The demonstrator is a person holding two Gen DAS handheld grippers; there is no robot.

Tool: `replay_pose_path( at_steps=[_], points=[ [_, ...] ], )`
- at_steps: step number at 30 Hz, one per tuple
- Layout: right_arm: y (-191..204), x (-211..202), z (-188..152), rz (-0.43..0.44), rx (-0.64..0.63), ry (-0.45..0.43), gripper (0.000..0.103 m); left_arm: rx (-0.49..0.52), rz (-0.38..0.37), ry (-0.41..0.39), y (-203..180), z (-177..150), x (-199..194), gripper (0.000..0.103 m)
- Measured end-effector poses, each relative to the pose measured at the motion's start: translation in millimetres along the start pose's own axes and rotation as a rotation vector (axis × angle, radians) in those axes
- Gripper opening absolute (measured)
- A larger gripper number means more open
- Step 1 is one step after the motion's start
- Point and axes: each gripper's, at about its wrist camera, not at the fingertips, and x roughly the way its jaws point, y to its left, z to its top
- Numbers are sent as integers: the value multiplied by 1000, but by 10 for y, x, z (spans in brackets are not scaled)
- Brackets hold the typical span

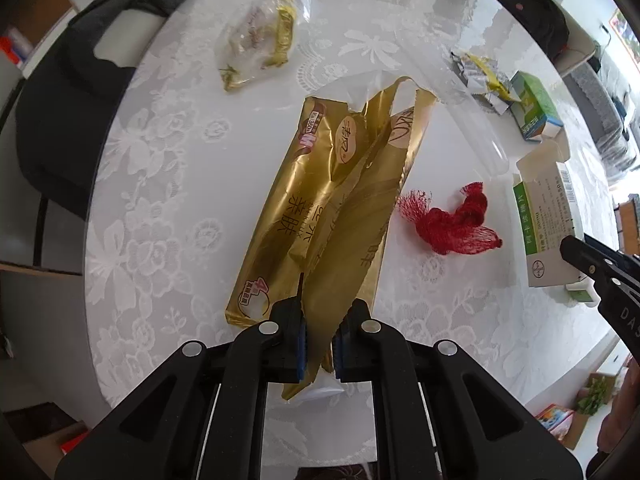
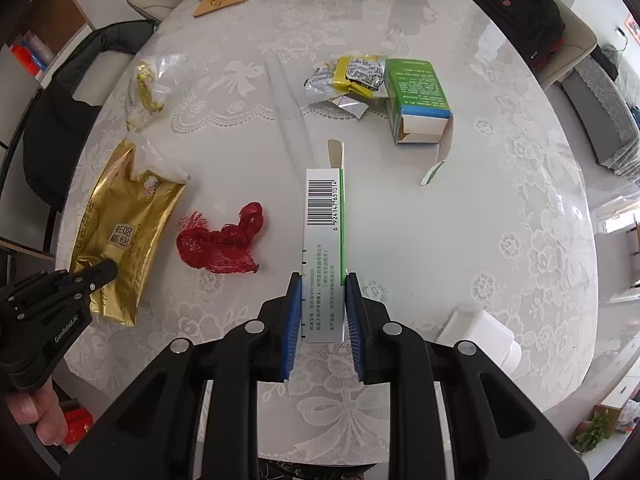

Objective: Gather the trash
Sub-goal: 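Grasp the gold foil bag with the left tool while the right tool grasps the medicine box, then carry the gold bag and medicine box in both tools over the trash bin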

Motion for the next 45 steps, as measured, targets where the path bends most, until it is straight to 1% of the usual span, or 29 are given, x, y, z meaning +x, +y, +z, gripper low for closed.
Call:
replay_pose_path(
  at_steps=[4,9,11,15,24,32,35,45],
  points=[
    [-41,-129,-54,10,6,-28,20,-41,0,-8,36,-97,-121,8],
    [-95,-284,-144,20,15,-58,20,-66,-14,-38,72,-199,-320,8],
    [-114,-332,-186,24,20,-66,20,-65,-8,-42,68,-260,-363,8],
    [-103,-419,-295,27,12,-79,20,-81,-24,-54,97,-357,-468,8],
    [-12,-676,-480,44,-21,-116,20,-77,-46,-70,53,-584,-698,8],
    [-52,-980,-645,64,-16,-162,20,-89,-65,-80,18,-849,-894,8],
    [-54,-1055,-721,61,-35,-163,20,-102,-72,-72,13,-927,-944,8],
    [-68,-1242,-1057,66,-88,-171,20,-100,-74,-110,-92,-1253,-1199,8]
  ],
)
